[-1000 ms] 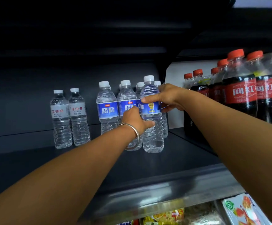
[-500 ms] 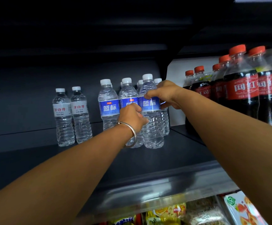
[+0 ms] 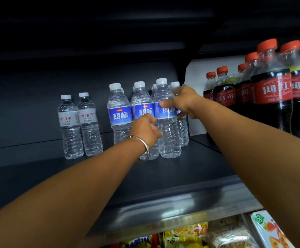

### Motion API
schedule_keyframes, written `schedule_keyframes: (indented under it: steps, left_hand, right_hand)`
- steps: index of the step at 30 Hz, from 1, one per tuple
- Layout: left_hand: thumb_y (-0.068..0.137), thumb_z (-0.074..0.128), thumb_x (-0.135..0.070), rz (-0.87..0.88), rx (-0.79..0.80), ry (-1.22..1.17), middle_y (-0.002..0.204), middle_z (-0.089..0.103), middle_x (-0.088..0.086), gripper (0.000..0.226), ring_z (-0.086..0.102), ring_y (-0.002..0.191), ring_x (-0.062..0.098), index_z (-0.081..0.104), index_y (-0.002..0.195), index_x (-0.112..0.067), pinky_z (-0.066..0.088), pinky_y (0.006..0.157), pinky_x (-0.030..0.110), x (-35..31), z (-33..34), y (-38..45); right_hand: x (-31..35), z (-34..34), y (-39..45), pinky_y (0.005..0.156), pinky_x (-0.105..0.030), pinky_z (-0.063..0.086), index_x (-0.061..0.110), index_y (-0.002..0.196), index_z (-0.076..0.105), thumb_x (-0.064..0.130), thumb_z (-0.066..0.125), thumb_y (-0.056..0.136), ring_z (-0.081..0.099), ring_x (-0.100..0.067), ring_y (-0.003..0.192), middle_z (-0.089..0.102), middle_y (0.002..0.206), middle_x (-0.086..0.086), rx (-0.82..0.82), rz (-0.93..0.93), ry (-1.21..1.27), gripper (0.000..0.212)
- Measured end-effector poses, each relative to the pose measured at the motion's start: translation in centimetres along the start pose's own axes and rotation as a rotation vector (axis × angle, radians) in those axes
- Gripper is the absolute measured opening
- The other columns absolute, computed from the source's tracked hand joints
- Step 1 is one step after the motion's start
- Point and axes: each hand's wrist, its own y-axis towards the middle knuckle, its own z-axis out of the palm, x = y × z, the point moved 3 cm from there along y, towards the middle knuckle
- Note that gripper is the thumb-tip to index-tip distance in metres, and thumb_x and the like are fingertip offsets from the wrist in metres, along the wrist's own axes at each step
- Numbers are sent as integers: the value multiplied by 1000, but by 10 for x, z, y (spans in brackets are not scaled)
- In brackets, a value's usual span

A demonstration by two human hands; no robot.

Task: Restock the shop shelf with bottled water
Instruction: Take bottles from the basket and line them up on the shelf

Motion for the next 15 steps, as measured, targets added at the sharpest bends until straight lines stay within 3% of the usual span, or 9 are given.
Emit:
schedule_keyframes:
  steps: [2, 6, 15]
  left_hand:
    - [79, 71, -9, 1, 2, 4, 92, 64, 5, 37, 57, 82, 15, 55, 113, -8, 42, 71, 22, 0, 0, 1]
    - [79, 70, -8, 4, 3, 24, 90, 63, 3, 38, 58, 84, 16, 54, 113, -8, 45, 75, 23, 1, 1, 2]
    - [79, 70, -6, 3, 27, 40, 92, 62, 4, 39, 58, 86, 17, 54, 114, -7, 47, 79, 24, 1, 0, 1]
  right_hand:
    - [-1, 0, 1, 86, -45, 54, 7, 121, 51, 16, 75, 79, 62, -27, 93, 62, 102, -9, -20, -1, -13, 49]
    - [-3, 3, 8, 83, -47, 55, 8, 111, 57, 20, 78, 76, 66, -28, 95, 67, 109, -11, -42, 1, -42, 42]
    - [-7, 5, 13, 83, -40, 55, 10, 114, 56, 29, 78, 75, 62, -25, 92, 64, 111, -10, -92, -19, -106, 48]
